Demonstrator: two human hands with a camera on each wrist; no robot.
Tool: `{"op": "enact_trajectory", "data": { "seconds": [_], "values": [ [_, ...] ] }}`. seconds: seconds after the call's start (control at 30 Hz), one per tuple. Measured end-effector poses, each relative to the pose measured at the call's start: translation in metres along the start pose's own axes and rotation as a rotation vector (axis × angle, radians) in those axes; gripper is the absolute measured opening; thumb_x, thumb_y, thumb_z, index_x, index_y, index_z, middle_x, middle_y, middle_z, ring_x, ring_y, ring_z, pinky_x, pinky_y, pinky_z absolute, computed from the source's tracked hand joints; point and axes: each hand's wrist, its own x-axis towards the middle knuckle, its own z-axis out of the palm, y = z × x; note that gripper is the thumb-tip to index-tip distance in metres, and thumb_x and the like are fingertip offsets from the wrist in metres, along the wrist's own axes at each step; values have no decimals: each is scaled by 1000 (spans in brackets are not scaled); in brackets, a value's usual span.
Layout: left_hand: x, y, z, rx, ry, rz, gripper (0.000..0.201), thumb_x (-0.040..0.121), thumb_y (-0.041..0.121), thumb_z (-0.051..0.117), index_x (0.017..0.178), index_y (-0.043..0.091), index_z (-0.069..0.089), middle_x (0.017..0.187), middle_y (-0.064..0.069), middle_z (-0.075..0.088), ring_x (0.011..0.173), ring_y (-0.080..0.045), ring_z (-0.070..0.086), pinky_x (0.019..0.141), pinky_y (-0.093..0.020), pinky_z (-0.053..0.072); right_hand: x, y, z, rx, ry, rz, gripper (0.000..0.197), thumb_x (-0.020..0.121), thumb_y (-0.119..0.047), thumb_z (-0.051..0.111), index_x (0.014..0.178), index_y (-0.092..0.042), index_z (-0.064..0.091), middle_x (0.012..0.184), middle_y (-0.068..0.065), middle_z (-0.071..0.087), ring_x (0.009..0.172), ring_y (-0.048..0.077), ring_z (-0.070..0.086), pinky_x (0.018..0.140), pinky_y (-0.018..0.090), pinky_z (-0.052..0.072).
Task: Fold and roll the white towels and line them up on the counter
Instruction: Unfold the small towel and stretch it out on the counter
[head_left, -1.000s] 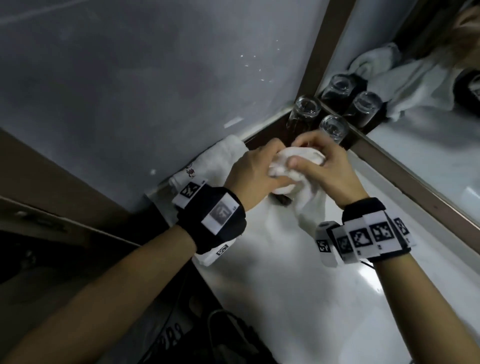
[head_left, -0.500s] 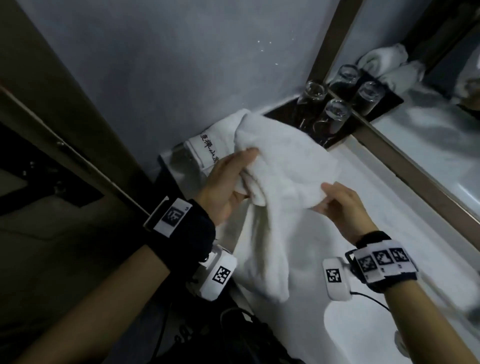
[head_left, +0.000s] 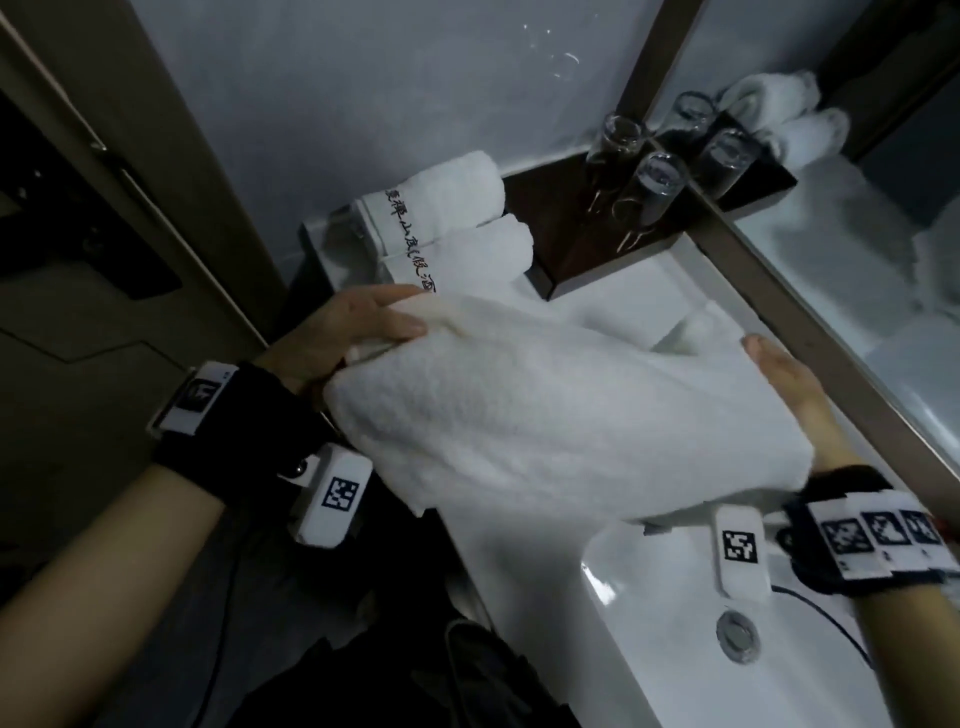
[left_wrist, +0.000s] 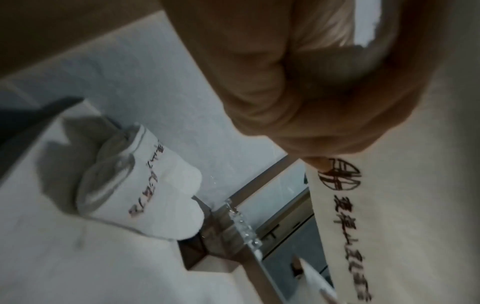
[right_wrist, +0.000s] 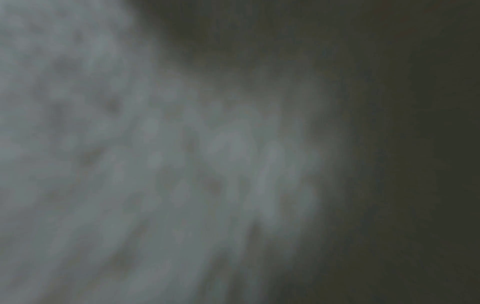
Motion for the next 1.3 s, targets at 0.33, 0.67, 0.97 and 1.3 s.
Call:
{"op": "enact_trajectory", "data": {
  "seconds": [0.33, 0.67, 0.97, 1.3],
  "values": [
    [47, -84, 3, 1236, 527, 38, 44, 75, -6, 57, 119, -1, 52, 118, -25, 49, 111, -37, 48, 99, -40, 39, 68, 74, 55, -426, -108, 67, 42, 92, -6, 51, 132, -4, 38, 134, 23, 42, 119, 33, 48, 95, 37, 39],
    [-1, -179, 86, 1430, -150, 62, 54, 78, 47, 59, 123, 19, 46, 133, -1, 35, 122, -22, 31, 98, -36, 22, -45, 105, 83, -304, -570, -196, 31, 61, -2, 83, 86, -6, 66, 98, 9, 56, 91, 14, 56, 81, 19, 47],
    [-13, -183, 101, 1693, -179, 1, 69, 78, 36, 55, 136, 12, 27, 148, -11, 19, 137, -24, 17, 111, -39, 19, -65, 116, 80, -719, -638, -396, 53, 70, -21, 75, 119, -13, 55, 125, 5, 45, 113, 21, 45, 95, 23, 36],
    [-15, -165, 104, 1349, 134, 167, 69, 66, -21, 38, 128, 9, 38, 111, -13, 46, 101, -25, 51, 88, -31, 45, -80, 94, 89, -896, -298, -426, 26, 92, -19, 54, 112, -2, 53, 115, 11, 55, 79, 31, 58, 63, 37, 48]
  ]
}}
